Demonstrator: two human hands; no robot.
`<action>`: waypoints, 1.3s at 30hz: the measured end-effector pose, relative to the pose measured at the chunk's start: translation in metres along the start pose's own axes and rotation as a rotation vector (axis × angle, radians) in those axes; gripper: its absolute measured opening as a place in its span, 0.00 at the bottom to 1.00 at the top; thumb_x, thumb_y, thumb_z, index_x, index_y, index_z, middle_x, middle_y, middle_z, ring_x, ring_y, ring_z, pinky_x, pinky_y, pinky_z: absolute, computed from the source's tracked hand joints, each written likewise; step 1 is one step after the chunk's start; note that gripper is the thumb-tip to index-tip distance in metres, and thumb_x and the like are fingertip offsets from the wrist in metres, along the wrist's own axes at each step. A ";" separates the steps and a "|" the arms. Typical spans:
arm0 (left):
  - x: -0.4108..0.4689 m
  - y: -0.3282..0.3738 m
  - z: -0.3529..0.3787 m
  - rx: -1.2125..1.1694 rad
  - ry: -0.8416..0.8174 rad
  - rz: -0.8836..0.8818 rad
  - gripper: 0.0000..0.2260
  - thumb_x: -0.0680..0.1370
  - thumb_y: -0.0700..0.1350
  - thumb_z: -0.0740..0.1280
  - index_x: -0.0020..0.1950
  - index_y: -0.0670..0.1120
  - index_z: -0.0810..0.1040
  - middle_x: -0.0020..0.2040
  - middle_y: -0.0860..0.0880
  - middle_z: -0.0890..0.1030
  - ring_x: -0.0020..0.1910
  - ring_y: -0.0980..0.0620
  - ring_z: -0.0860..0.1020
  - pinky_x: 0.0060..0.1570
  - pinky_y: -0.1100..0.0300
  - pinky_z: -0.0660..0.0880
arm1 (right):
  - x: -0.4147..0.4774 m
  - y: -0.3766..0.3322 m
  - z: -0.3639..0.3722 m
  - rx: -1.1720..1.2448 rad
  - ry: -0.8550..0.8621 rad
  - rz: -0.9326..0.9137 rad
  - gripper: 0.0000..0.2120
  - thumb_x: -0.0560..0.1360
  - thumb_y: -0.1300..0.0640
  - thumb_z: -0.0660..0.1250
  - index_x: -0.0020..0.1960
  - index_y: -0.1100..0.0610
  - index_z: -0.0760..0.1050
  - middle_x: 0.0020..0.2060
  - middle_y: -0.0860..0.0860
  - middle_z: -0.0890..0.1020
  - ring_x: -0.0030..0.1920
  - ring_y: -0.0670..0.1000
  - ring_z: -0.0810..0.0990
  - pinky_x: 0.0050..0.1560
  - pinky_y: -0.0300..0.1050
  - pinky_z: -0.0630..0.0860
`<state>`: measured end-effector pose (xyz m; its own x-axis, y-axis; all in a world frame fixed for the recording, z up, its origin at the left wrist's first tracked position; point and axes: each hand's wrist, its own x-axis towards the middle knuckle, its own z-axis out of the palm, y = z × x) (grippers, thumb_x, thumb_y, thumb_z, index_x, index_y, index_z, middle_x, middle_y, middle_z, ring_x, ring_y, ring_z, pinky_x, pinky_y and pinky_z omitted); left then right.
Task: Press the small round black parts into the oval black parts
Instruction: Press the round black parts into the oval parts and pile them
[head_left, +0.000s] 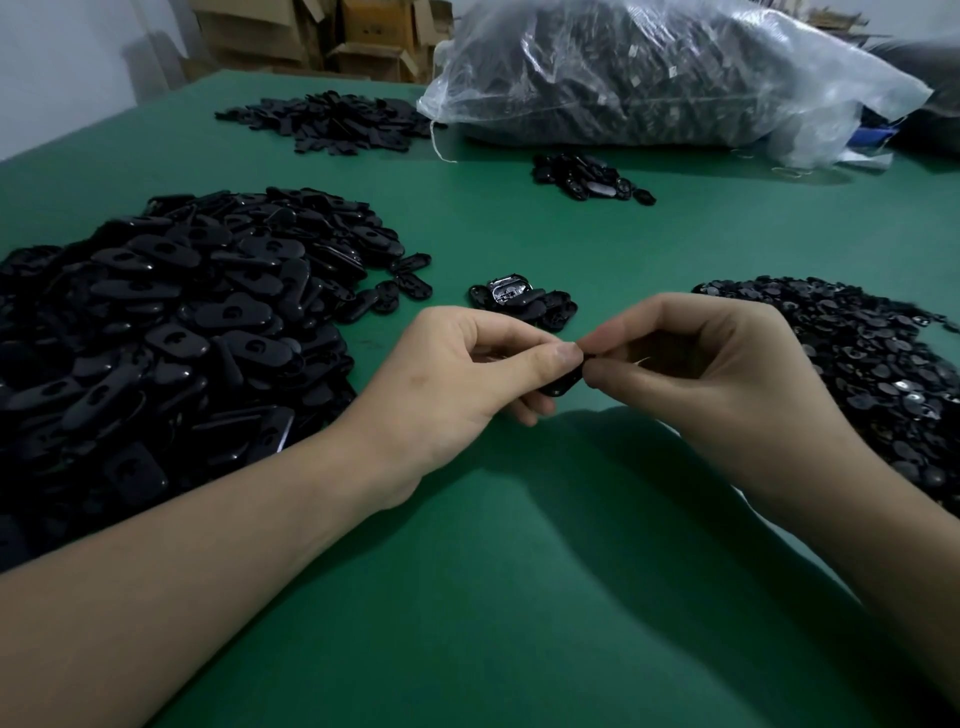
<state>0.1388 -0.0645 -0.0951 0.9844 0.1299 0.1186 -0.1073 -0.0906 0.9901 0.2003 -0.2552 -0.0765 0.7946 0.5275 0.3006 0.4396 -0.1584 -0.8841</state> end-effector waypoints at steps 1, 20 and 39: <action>0.000 0.000 0.000 0.000 -0.005 -0.009 0.03 0.78 0.42 0.74 0.47 0.43 0.87 0.35 0.49 0.85 0.33 0.56 0.82 0.36 0.66 0.78 | 0.000 0.000 0.000 -0.006 0.002 -0.014 0.06 0.73 0.61 0.77 0.46 0.51 0.85 0.41 0.52 0.87 0.43 0.58 0.85 0.46 0.68 0.80; -0.001 -0.001 -0.001 0.049 -0.005 0.088 0.05 0.78 0.39 0.74 0.52 0.48 0.84 0.46 0.51 0.87 0.41 0.58 0.82 0.44 0.65 0.79 | 0.003 0.005 0.001 0.114 0.014 0.106 0.05 0.77 0.56 0.73 0.45 0.57 0.84 0.36 0.53 0.85 0.35 0.48 0.82 0.42 0.34 0.76; -0.001 -0.001 0.001 0.026 0.074 0.103 0.13 0.74 0.36 0.78 0.54 0.50 0.86 0.44 0.53 0.88 0.45 0.57 0.86 0.50 0.68 0.79 | 0.000 0.000 0.002 -0.259 0.100 -0.016 0.04 0.76 0.50 0.71 0.44 0.49 0.83 0.34 0.45 0.84 0.32 0.45 0.81 0.34 0.37 0.76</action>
<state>0.1376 -0.0659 -0.0960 0.9552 0.1911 0.2258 -0.2029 -0.1325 0.9702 0.2000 -0.2535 -0.0773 0.8184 0.4488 0.3589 0.5347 -0.3658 -0.7618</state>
